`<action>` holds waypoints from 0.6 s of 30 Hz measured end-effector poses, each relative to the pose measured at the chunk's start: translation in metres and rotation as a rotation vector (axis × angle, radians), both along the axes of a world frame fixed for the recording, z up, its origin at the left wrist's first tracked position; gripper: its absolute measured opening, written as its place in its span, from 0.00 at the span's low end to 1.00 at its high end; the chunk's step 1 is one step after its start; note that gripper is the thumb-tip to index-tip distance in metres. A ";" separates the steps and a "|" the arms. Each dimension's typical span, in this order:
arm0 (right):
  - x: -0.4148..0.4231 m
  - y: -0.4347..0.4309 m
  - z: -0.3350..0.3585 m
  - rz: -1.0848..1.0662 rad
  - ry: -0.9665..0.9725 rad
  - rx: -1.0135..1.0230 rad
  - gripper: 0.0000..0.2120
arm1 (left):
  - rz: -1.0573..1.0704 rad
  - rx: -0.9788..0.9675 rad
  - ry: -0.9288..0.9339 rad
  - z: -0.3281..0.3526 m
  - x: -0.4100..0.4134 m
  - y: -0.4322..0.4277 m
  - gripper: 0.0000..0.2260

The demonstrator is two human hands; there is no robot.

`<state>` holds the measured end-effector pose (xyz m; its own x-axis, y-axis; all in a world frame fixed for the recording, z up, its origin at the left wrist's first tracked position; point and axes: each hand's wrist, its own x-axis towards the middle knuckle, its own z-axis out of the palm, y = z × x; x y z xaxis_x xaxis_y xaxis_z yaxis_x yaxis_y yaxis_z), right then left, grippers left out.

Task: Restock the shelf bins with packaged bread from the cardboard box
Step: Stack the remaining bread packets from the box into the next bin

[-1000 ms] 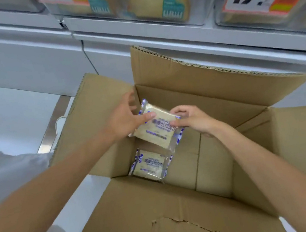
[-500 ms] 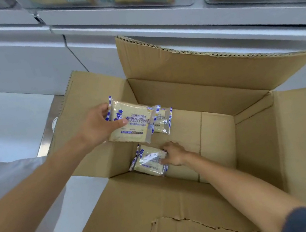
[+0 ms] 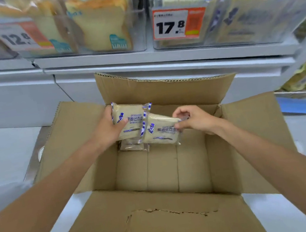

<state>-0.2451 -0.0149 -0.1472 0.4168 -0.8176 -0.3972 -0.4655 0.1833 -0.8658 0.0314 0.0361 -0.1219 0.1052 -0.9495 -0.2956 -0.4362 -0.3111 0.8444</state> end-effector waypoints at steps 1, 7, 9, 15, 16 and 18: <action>-0.005 0.000 0.021 -0.048 -0.041 -0.023 0.10 | -0.014 -0.007 0.019 0.010 -0.016 -0.002 0.10; -0.017 -0.002 0.107 -0.321 -0.123 -0.241 0.22 | -0.046 -0.159 0.221 0.080 -0.110 -0.017 0.17; -0.032 -0.004 0.128 -0.385 -0.109 -0.286 0.36 | 0.011 -0.196 0.276 0.103 -0.125 -0.030 0.20; -0.081 -0.022 0.198 -0.471 -0.147 -0.389 0.52 | -0.087 -0.377 0.158 0.179 -0.184 -0.076 0.38; -0.088 -0.028 0.210 -0.518 -0.186 -0.444 0.48 | -0.095 -0.439 0.122 0.191 -0.194 -0.086 0.39; -0.104 -0.044 0.230 -0.588 -0.281 -0.583 0.36 | -0.091 -0.587 0.022 0.211 -0.209 -0.106 0.37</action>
<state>-0.3488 -0.0590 0.0832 -0.1171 -0.9716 0.2055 -0.1901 -0.1812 -0.9649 -0.1779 -0.0698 0.0887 0.0156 -0.9596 0.2808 -0.4193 0.2487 0.8731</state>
